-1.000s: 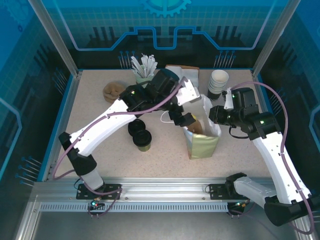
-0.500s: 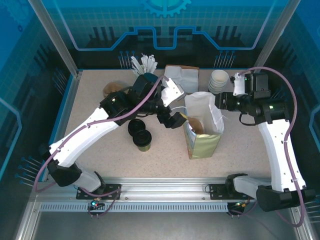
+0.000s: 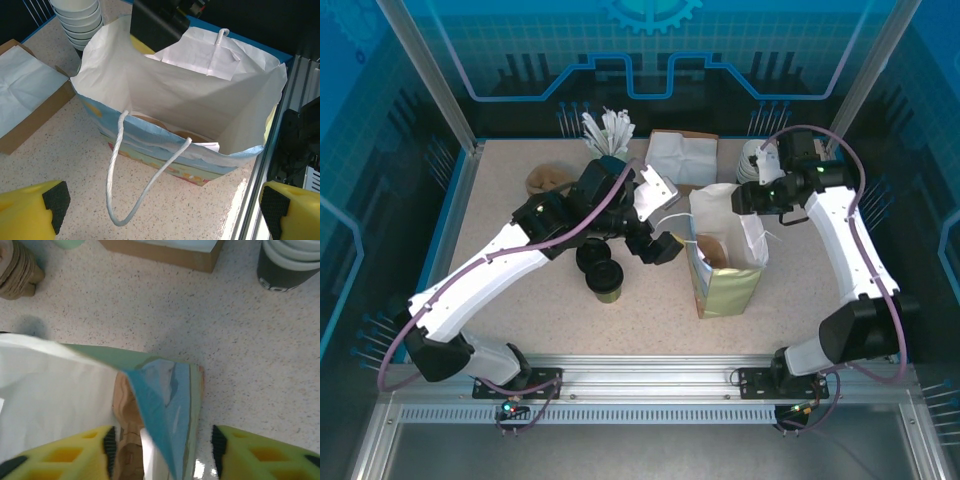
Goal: Pack the takeout coffee
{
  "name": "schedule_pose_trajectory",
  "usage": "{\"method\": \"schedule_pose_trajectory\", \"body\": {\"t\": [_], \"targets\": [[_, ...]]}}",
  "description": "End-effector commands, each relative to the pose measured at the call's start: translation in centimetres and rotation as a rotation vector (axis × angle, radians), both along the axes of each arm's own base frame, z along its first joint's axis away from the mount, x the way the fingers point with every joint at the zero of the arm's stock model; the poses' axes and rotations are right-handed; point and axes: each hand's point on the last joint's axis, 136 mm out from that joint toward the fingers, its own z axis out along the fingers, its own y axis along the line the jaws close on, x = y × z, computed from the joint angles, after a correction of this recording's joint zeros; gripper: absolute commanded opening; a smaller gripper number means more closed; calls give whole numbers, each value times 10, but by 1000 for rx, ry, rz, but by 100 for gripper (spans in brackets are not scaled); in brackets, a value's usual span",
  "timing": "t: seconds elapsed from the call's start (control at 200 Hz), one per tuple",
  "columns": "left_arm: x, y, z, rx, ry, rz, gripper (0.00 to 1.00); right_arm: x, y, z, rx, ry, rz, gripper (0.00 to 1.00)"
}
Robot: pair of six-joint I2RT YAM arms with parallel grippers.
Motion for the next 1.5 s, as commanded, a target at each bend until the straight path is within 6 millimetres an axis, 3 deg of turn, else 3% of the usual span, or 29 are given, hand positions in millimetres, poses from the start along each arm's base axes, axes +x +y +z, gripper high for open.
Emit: {"method": "schedule_pose_trajectory", "body": {"t": [0.0, 0.12, 0.205, 0.49, 0.665, 0.991, 1.171, 1.391, 1.496], "targets": [[2, 6, 9, -27, -18, 28, 99, -3, 7, 0, 56, 13, 28, 42], [2, 6, 8, -29, -17, 29, 99, -3, 6, 1, 55, -6, 9, 13], [2, 5, 9, -37, -13, 30, 99, -5, 6, 9, 70, -37, -21, 0], [1, 3, 20, -97, -32, 33, 99, -24, 13, 55, 173, -222, -149, 0], [0, 4, 25, -108, -48, 34, 99, -39, 15, 74, 235, -345, -202, 0], [-5, 2, 31, -151, -31, 15, 99, -59, 19, 85, 338, -481, -199, 0], [-16, -12, 32, -218, 71, -26, 98, -64, 21, 84, 379, -465, -228, 0], [-15, -42, 34, -287, 211, 27, 77, -62, 22, 80, 453, -384, -365, 0], [-17, -56, 30, -281, 235, 49, 75, -62, 24, 77, 477, -351, -430, 0]]}}
